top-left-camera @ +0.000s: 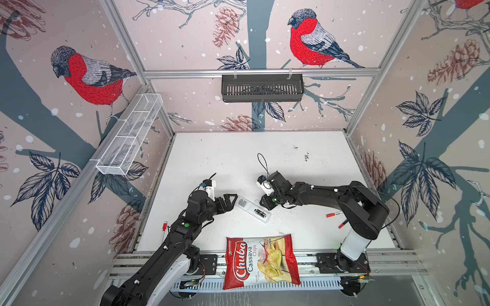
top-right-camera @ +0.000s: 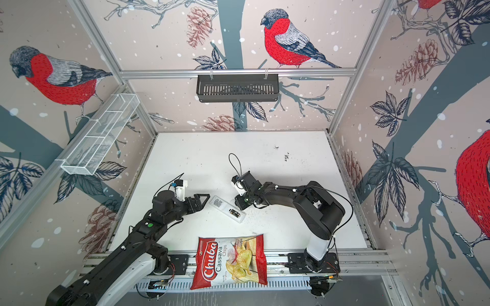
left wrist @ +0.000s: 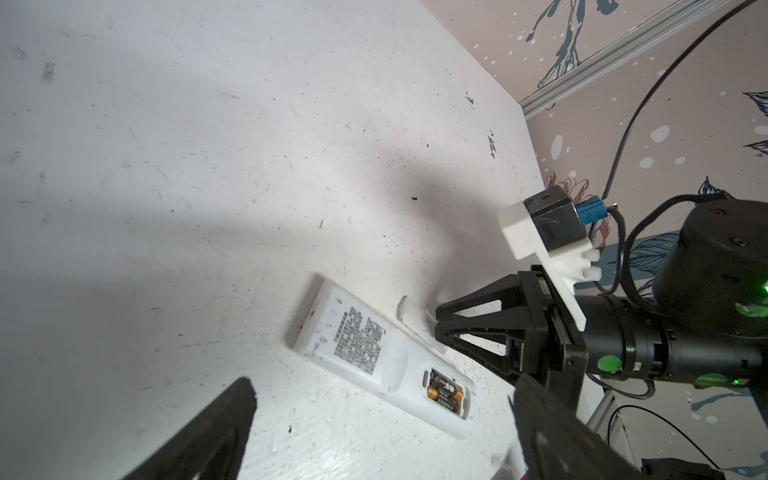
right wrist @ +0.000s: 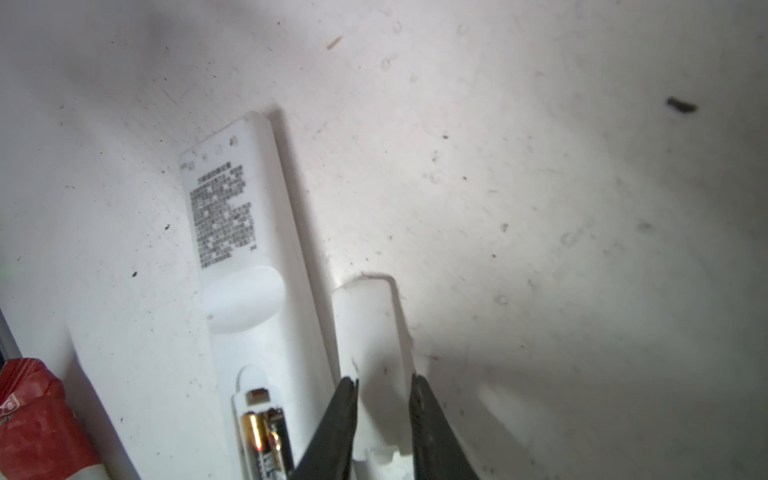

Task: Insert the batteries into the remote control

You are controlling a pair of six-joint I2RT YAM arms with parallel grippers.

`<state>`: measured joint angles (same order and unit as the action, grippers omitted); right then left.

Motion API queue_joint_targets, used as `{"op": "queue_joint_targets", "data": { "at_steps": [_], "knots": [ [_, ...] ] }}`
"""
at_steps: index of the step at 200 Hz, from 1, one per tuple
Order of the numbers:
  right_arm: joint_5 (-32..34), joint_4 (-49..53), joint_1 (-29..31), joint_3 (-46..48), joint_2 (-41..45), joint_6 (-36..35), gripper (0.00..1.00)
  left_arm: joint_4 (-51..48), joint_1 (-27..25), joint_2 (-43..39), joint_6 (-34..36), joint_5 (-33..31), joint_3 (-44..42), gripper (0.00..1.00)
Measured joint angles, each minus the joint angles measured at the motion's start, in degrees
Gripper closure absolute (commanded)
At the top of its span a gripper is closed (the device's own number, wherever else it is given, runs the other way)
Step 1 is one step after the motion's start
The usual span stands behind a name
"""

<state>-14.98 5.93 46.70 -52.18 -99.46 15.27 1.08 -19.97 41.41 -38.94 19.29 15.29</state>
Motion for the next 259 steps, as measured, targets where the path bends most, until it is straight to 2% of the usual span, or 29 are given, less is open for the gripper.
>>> {"op": "queue_joint_targets", "data": {
  "at_steps": [20, 46, 82, 128, 172, 200, 259],
  "knots": [
    [0.8, 0.0, -0.4, 0.4, 0.5, 0.0, 0.62, 0.0, 0.0, 0.5, 0.0, 0.0, 0.0, 0.03],
    [3.0, 0.1, -0.7, 1.4, 1.8, -0.1, 0.60, 0.0, 0.2, 0.9, 0.0, 0.1, 0.0, 0.03],
    [7.8, 2.1, -1.7, 4.5, 4.8, -0.3, 0.53, 0.2, 0.2, 1.3, 0.0, 0.1, 0.0, 0.03],
    [11.2, 4.3, 2.4, 5.5, 6.1, -2.1, 0.46, 1.2, 0.3, 2.3, 0.1, 0.2, 0.2, 0.03],
    [14.5, 4.2, 6.1, 2.2, 2.2, -3.5, 0.43, 1.5, 0.4, 2.4, 0.4, 0.2, 0.8, 0.03],
    [14.9, 2.3, 6.5, -2.0, -2.1, -3.5, 0.42, 1.4, 0.4, 2.0, 0.4, 0.2, 0.9, 0.03],
    [15.2, -2.9, 0.5, -6.5, -7.5, -3.8, 0.41, 1.4, 0.4, 1.2, 0.4, 0.1, 0.9, 0.03]
  ]
}}
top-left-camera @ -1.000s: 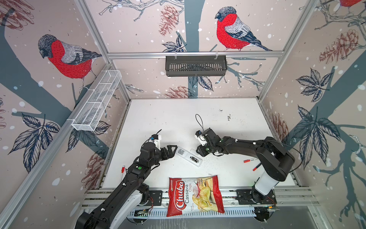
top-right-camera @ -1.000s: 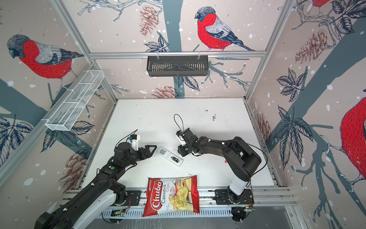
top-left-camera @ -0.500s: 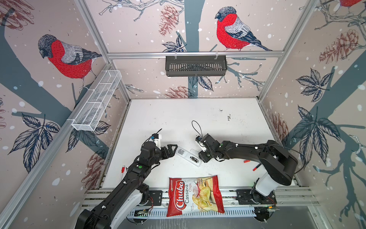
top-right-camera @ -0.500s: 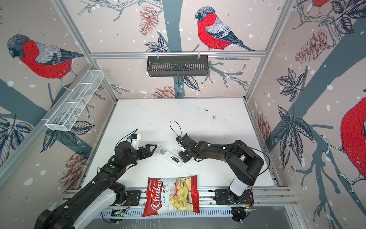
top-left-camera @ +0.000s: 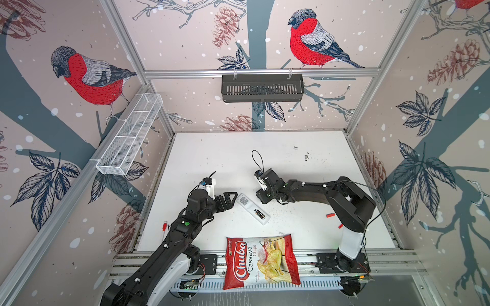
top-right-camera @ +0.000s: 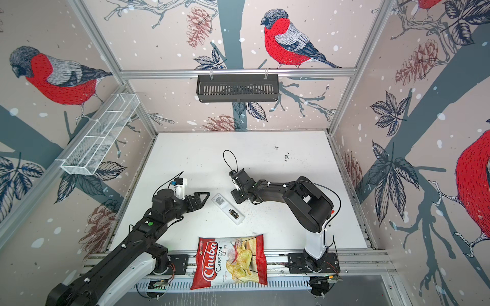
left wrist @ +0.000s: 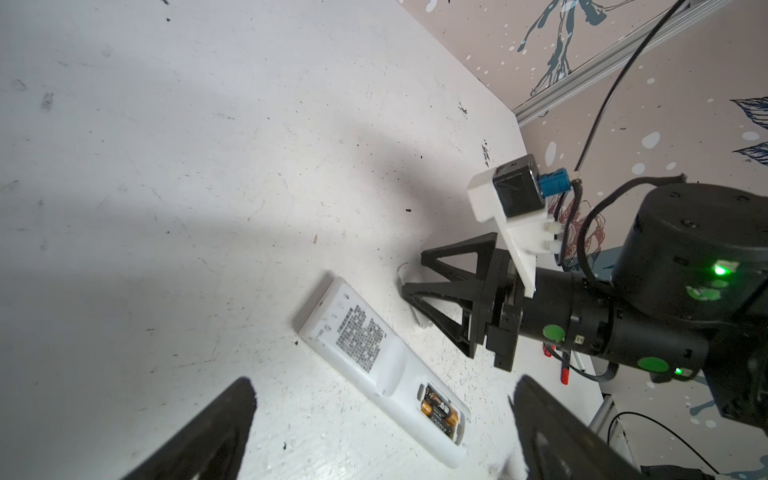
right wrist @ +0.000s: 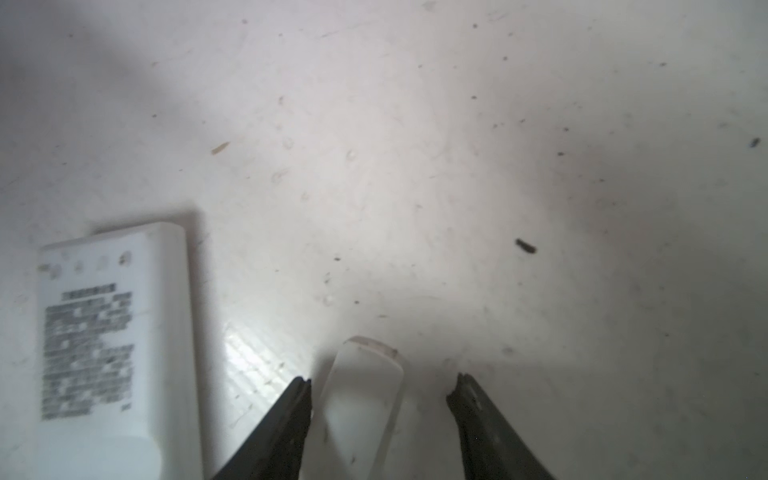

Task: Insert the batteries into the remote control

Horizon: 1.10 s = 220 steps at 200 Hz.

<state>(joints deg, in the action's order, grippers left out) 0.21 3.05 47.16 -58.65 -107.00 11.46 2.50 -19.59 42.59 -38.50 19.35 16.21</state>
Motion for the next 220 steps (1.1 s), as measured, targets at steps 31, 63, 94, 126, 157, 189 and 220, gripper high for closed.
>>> {"op": "queue_joint_targets", "data": {
  "at_steps": [31, 63, 94, 126, 157, 189, 220],
  "knots": [
    [0.3, 0.7, -2.9, 1.2, 1.2, -2.1, 0.41, 0.0, 0.1, 1.0, 0.0, 0.0, 0.2, 0.03],
    [1.0, 0.8, -7.7, 3.5, 2.7, -2.6, 0.41, 0.0, 0.3, 2.4, 0.7, 0.0, 0.9, 0.03],
    [1.6, 2.5, -13.0, 5.4, 5.1, -0.3, 0.41, 0.2, 0.3, 3.6, 1.0, 0.1, 1.4, 0.03],
    [1.8, 4.5, -14.6, 5.8, 6.3, 1.8, 0.40, 0.3, 0.3, 3.8, 1.0, 0.1, 1.4, 0.03],
    [2.3, 5.7, -15.0, 3.2, 4.0, 1.8, 0.40, 0.3, 0.3, 3.2, 1.0, 0.1, 1.4, 0.03],
    [4.2, 5.9, -14.2, 2.7, 3.6, 3.6, 0.40, 0.3, 0.3, 1.7, 1.0, 0.1, 1.4, 0.03],
    [6.7, 8.2, -11.0, 6.0, 7.0, 8.2, 0.40, 0.3, 0.3, 1.8, 1.0, 0.4, 1.6, 0.03]
  ]
}}
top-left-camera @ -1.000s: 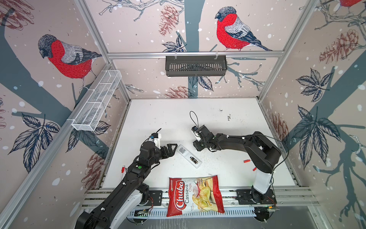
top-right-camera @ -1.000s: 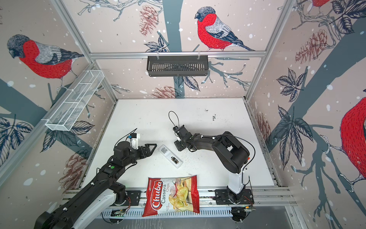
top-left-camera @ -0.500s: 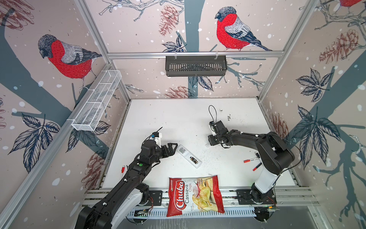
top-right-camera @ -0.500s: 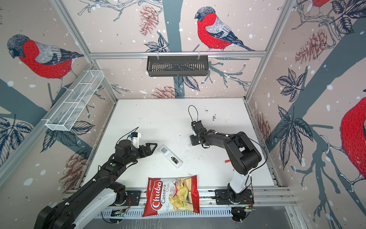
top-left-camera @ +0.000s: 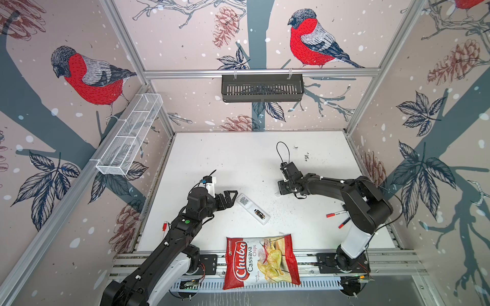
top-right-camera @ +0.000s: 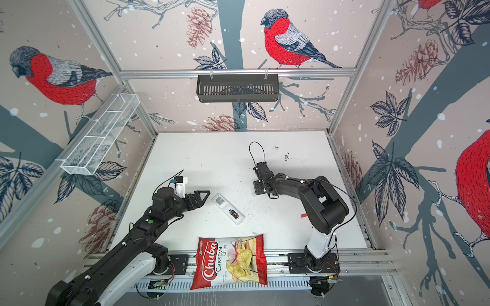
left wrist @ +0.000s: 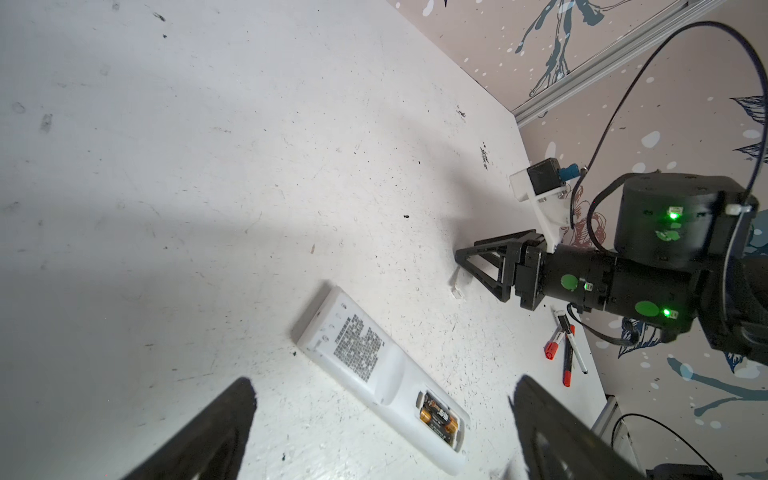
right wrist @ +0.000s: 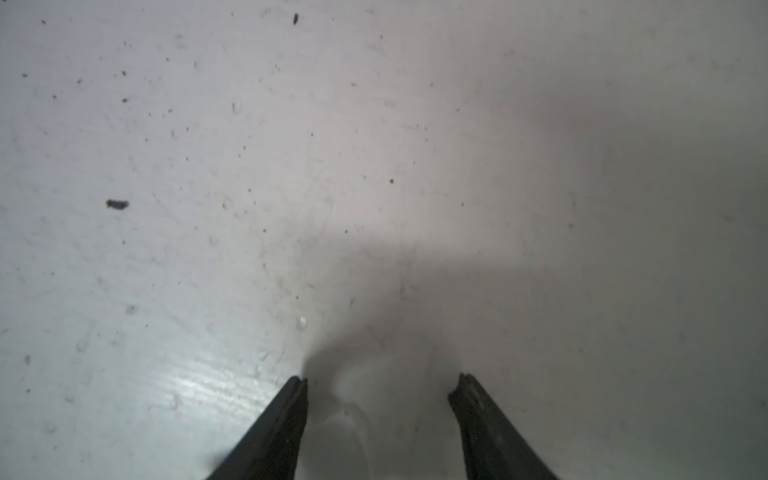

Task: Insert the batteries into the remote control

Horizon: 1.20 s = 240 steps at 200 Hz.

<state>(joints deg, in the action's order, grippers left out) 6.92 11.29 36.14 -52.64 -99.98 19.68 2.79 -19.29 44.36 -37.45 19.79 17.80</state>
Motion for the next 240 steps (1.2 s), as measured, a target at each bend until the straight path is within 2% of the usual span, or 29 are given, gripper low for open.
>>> {"op": "queue_joint_targets", "data": {
  "at_steps": [43, 78, 125, 156, 204, 240],
  "knots": [
    [2.6, 4.6, 5.2, 3.8, 4.5, 6.8, 0.40, 0.8, 0.0, -1.0, 0.0, 1.7, 0.0, 0.03],
    [1.6, 9.5, 8.3, 6.3, 8.8, 10.4, 0.38, 1.3, 0.0, -3.1, 0.0, 2.6, -1.1, 0.03],
    [1.7, 14.8, 8.2, 7.3, 16.8, 11.8, 0.32, 1.3, 0.0, -4.9, 0.0, 2.7, -1.4, 0.03],
    [1.6, 15.8, 5.6, 11.6, 20.2, 12.4, 0.28, 1.7, 0.0, -4.6, 0.0, 2.7, -1.4, 0.03],
    [2.3, 15.6, 2.9, 12.9, 18.2, 13.1, 0.27, 1.7, 0.0, -4.6, 0.0, 2.9, -1.4, 0.03],
    [1.9, 13.9, 4.3, 10.9, 14.5, 11.7, 0.27, 1.6, 0.0, -4.8, 0.0, 2.8, -1.3, 0.03]
  ]
}}
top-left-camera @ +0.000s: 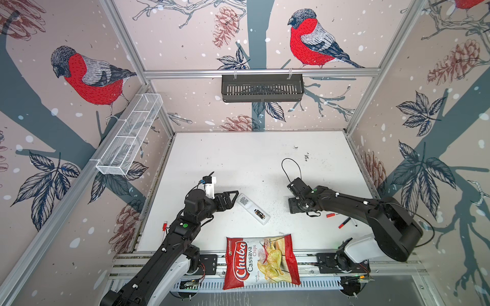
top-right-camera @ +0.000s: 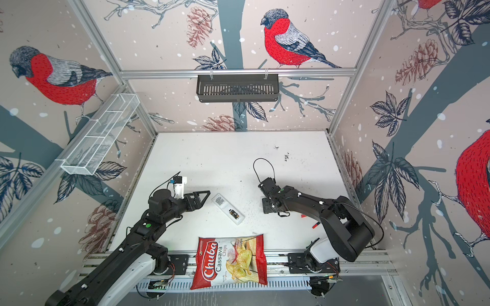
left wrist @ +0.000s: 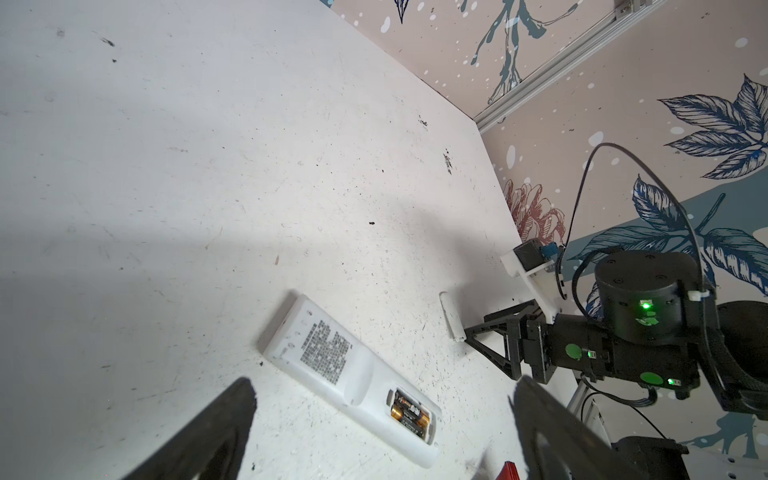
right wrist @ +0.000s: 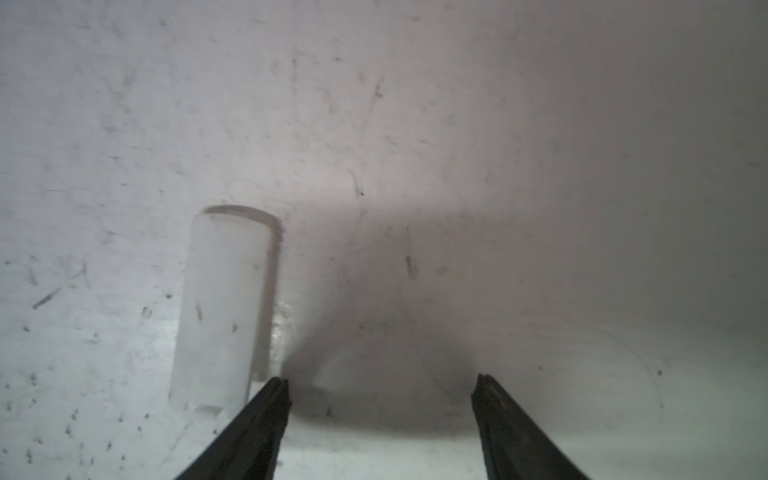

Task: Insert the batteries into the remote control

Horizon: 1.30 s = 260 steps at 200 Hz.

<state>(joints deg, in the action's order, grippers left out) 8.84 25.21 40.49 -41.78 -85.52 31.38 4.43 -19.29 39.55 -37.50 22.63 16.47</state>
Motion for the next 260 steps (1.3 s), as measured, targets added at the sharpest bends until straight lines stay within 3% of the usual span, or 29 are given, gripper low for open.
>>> {"op": "queue_joint_targets", "data": {
  "at_steps": [35, 95, 113, 194, 260],
  "knots": [
    [-1.6, -1.5, 3.0, -4.5, -5.0, -1.0, 0.27, 0.0, 0.0, -0.2, 0.0, -0.2, 0.0, 0.03],
    [0.1, -6.8, 3.0, -17.1, -18.1, -5.0, 0.26, -0.5, 0.0, -1.1, 0.0, -0.4, 0.6, 0.03],
    [-0.4, -7.6, 2.2, -17.4, -18.4, -6.7, 0.27, -0.8, 0.0, -1.2, 0.0, -0.4, 0.8, 0.03],
    [-5.4, -13.3, 0.2, -12.1, -15.4, -16.9, 0.47, -1.1, 0.0, 0.4, 0.1, -1.7, 1.2, 0.03],
    [-8.1, -13.6, 0.3, -8.8, -12.5, -19.6, 0.44, -1.2, 0.0, 1.2, 0.1, -1.7, 1.2, 0.03]
  ]
}}
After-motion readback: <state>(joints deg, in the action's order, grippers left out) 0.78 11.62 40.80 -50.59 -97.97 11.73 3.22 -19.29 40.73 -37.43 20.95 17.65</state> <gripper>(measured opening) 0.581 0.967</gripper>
